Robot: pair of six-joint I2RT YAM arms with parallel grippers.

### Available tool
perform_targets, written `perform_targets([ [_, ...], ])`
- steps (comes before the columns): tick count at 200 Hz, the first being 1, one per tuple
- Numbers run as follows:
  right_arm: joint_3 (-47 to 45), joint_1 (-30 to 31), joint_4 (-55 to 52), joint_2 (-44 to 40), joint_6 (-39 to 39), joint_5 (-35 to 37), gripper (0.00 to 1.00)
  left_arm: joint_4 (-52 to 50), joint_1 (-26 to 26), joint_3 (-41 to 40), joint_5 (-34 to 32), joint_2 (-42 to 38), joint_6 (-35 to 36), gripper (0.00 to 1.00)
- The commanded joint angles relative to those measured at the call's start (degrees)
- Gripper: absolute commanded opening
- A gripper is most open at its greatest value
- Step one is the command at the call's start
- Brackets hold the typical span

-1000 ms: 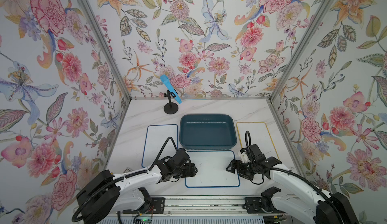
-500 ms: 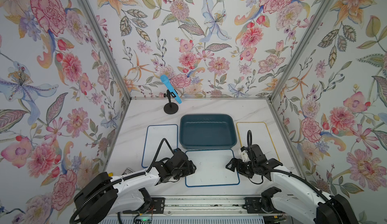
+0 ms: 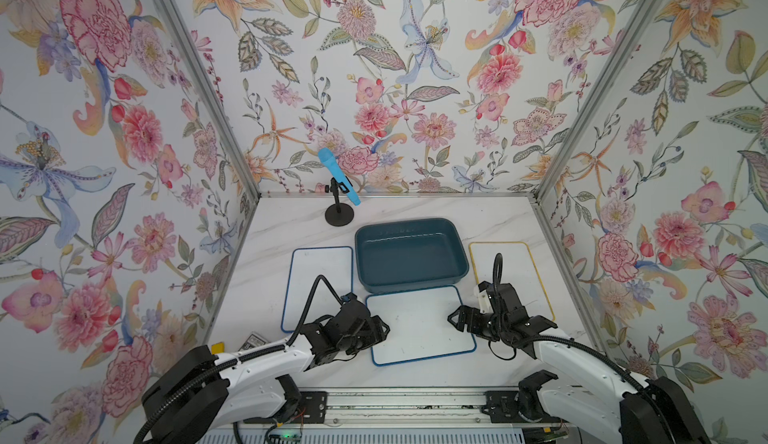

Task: Put the whiteboard into the storage box
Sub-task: Pick up the whiteboard at the center of the board.

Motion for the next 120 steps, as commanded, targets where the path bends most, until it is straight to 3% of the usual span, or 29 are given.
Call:
perform_targets([
  [1,-6.56,2.68,-7.53,3.62,3.23,-13.76,0.87,27.61,-1.89,2.79,9.51,-1.30,-3.07,0.73],
  [64,-8.00,4.03,-7.06,2.48,4.04,-13.24,0.86,29.55,-1.89,6.11,9.30,-2.37,-3.25,0.62],
  [120,-8.32,5.21,-3.89,5.22,4.21,-14.32,0.86,47.09,-1.97,-4.05,6.59,-1.64,-9.20,0.49],
])
